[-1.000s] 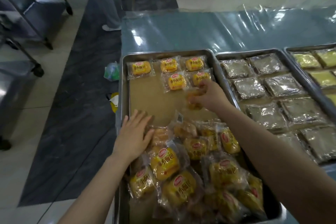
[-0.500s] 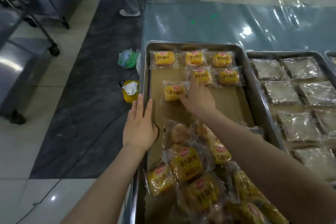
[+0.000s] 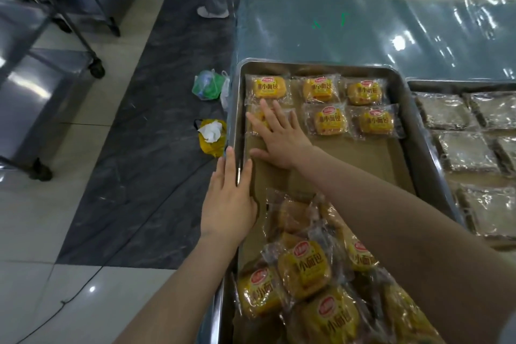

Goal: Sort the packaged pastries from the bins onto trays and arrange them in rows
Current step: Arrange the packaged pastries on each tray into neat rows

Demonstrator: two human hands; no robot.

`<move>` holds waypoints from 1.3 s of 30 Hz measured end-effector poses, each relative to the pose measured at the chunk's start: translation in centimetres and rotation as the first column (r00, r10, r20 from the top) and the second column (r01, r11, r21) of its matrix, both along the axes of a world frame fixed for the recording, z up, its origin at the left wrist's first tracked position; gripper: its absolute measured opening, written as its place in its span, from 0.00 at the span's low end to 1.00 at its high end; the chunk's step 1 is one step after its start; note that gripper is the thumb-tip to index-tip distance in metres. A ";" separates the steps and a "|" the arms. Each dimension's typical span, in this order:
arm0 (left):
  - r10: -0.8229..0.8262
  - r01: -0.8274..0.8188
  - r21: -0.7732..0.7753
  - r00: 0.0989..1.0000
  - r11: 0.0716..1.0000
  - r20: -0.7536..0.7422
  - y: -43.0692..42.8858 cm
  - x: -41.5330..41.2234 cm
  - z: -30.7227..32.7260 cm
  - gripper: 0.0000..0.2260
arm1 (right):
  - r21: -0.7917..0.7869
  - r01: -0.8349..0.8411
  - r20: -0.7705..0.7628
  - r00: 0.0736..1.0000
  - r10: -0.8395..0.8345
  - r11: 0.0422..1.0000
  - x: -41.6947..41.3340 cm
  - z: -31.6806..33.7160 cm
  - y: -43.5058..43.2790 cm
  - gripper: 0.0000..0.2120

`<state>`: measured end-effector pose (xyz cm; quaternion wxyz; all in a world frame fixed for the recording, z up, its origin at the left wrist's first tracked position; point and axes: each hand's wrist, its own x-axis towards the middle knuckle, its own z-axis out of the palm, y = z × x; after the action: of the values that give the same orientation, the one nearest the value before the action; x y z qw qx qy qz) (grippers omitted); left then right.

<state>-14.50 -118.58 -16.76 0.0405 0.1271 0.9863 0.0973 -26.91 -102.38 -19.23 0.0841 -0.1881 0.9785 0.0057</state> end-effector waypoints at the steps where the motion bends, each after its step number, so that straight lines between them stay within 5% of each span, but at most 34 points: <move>1: 0.002 -0.002 0.002 1.000 1.000 -0.006 0.0 0.0 0.0 0.31 | 0.007 -0.015 -0.010 1.000 0.015 1.000 -0.4 -0.1 0.2 0.40; 8: -0.003 0.003 -0.001 0.999 1.000 -0.032 0.1 0.1 -0.1 0.30 | -0.015 -0.037 -0.035 0.999 0.036 0.999 0.1 0.6 0.4 0.39; 12: -0.011 0.011 0.000 0.999 1.000 -0.045 -0.1 0.0 -0.1 0.29 | -0.236 0.101 -0.080 0.989 -0.123 0.967 3.1 2.6 1.8 0.35; 15: -0.027 0.026 -0.023 0.997 0.999 -0.078 -0.1 0.0 0.2 0.27 | -0.390 0.305 0.135 0.952 -0.274 0.869 7.1 4.0 4.9 0.23; 18: -0.177 0.165 -0.138 0.981 0.977 -0.078 0.3 0.4 0.8 0.25 | -0.362 0.475 0.333 0.870 -0.365 0.802 12.3 4.9 8.5 0.15; 21: -0.383 0.374 -0.218 0.924 0.901 0.000 0.5 1.2 0.8 0.24 | -0.377 0.588 0.393 0.801 -0.452 0.715 16.9 5.4 10.6 0.17; 24: -0.405 0.424 -0.104 0.900 0.900 0.161 1.3 2.4 1.1 0.27 | -0.362 0.605 0.358 0.793 -0.493 0.710 19.4 5.3 10.7 0.28; 26: -0.368 0.377 0.021 0.889 0.926 0.272 2.1 3.5 1.3 0.28 | -0.413 0.590 0.278 0.807 -0.521 0.694 20.5 4.7 9.8 0.25; 29: -0.193 0.090 0.306 0.926 0.948 0.323 2.9 4.5 1.6 0.24 | -0.636 0.591 0.220 0.756 -0.616 0.497 20.6 4.7 8.8 0.14; 31: -0.041 -0.158 0.476 0.924 0.865 0.381 3.3 4.4 1.9 0.25 | -0.757 0.543 0.160 0.693 -0.703 0.363 19.9 5.3 9.2 0.14; 33: 0.061 -0.330 0.563 0.894 0.758 0.443 3.9 4.0 2.1 0.28 | -0.702 0.472 -0.056 0.710 -0.702 0.533 19.4 5.7 9.9 0.11; 36: 0.124 -0.444 0.602 0.859 0.664 0.496 4.6 3.4 1.8 0.29 | -0.271 0.425 -0.184 0.858 -0.480 0.864 19.7 4.3 10.8 0.12; 39: 0.174 -0.440 0.614 0.879 0.655 0.445 4.3 3.0 1.4 0.26 | -0.206 0.444 -0.107 0.876 -0.471 0.872 21.0 2.4 11.2 0.16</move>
<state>-11.47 -114.24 -15.33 0.1452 -0.0582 0.8580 0.4892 -5.95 -91.17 -16.80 -0.0093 0.0438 0.9953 -0.0858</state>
